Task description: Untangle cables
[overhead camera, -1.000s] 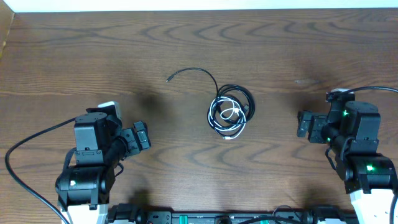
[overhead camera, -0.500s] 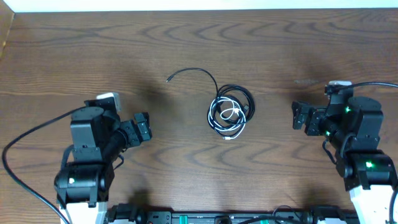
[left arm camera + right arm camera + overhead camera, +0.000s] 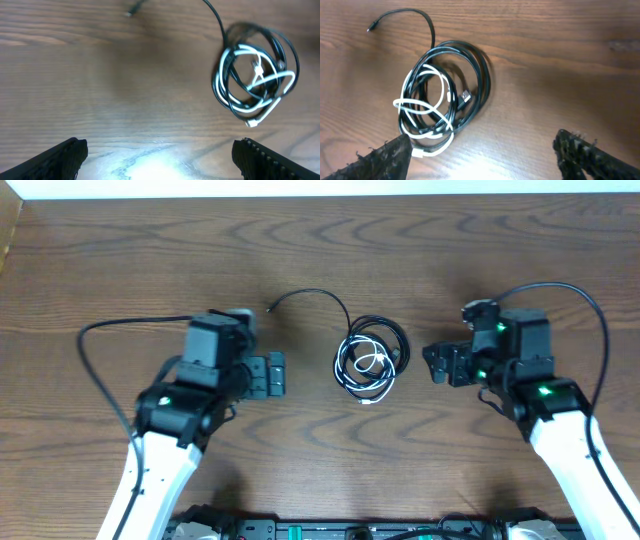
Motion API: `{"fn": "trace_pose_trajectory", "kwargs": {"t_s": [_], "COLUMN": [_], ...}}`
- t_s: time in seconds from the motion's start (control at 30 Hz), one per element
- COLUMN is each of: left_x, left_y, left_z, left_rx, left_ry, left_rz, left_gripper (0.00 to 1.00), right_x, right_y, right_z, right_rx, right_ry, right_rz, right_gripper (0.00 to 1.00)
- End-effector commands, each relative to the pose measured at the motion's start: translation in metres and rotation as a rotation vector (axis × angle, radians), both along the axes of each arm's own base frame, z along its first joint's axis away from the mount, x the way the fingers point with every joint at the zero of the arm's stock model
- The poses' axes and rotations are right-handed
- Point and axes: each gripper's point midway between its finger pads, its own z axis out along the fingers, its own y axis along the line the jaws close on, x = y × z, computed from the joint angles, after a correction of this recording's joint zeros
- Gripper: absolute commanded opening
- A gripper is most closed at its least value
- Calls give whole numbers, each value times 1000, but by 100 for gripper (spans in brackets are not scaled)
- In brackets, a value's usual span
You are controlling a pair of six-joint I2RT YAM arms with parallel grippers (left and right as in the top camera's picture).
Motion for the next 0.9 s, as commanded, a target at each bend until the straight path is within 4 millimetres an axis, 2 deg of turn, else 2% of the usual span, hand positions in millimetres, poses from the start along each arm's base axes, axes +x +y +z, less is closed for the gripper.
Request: {"fn": "trace_pose_trajectory", "kwargs": {"t_s": [0.0, 0.13, 0.27, 0.33, 0.53, 0.63, 0.77, 0.83, 0.87], "left_x": [2, 1, 0, -2, -5, -5, -5, -5, -5], "left_y": [-9, -16, -15, -14, -13, -13, -13, -13, -13], "left_z": [-7, -16, -23, -25, -27, -27, -27, -27, -27], "left_rx": [53, 62, 72, 76, 81, 81, 81, 81, 81], "left_ry": [17, 50, 79, 90, 104, 104, 104, 104, 104], "left_rz": [-42, -61, -61, -61, -62, -62, -62, -62, -62], "left_gripper": [98, 98, 98, 98, 98, 98, 98, 98, 98], "right_x": [12, 21, 34, 35, 35, 37, 40, 40, 40], "right_y": [13, 31, 30, 32, 43, 46, 47, 47, 47], "right_z": [-8, -26, -56, -68, -105, -116, -121, -121, -121], "right_rx": [12, 14, -29, -33, -7, 23, 59, 75, 87], "right_ry": [21, 36, 81, 107, 197, 223, 237, 246, 253], "right_rz": [-26, 3, -125, -156, -224, -268, -315, -339, -355], "right_gripper": [84, 75, 71, 64, 54, 47, 34, 24, 13]}}
